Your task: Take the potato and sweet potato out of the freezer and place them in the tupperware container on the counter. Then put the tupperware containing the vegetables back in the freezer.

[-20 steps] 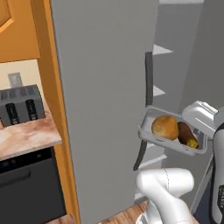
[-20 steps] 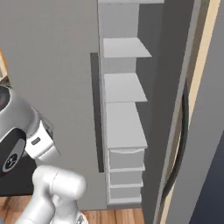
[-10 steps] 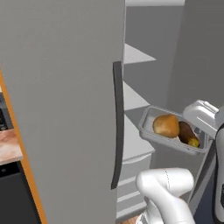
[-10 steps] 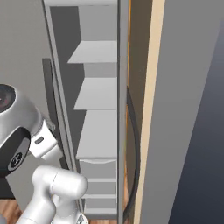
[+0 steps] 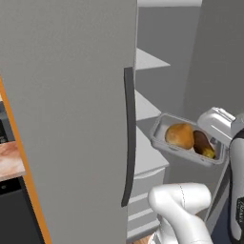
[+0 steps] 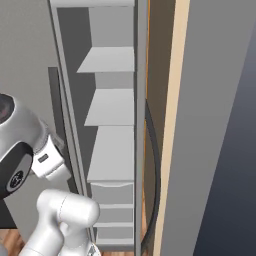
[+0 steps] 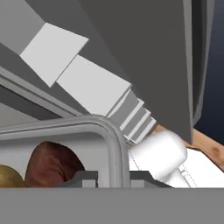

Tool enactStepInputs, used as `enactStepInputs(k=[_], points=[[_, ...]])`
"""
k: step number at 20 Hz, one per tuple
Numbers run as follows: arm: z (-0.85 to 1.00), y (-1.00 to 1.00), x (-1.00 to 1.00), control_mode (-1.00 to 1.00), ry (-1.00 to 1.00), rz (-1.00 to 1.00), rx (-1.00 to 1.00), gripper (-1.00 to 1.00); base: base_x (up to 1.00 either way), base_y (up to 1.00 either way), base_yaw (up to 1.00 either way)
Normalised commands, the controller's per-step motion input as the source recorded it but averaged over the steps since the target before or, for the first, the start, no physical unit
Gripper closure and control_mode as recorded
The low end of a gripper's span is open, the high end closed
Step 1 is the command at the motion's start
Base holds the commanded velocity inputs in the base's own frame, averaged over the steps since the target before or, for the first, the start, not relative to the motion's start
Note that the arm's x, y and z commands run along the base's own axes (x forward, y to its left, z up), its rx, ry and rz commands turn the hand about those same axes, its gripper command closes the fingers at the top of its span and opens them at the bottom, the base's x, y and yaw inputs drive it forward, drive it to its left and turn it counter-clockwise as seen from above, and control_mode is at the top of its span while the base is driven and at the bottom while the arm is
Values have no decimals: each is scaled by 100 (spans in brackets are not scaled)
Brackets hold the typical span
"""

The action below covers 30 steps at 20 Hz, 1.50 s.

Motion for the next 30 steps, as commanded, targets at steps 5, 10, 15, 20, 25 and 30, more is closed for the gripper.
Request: enactStepInputs(k=[5,10,15,20,25,30], points=[[7,0,38,-100,0,-30,0,100,0,0,0],[37,0,8,-100,-2,-34,5,100,0,0,0],[61,0,0,-100,-11,-23,14,100,0,0,0],[48,0,18,-100,-8,-16,18,100,0,0,0],[29,-3,66,-100,-7,-7,17,100,0,0,0],[9,-3,80,-100,-8,0,14,100,0,0,0]])
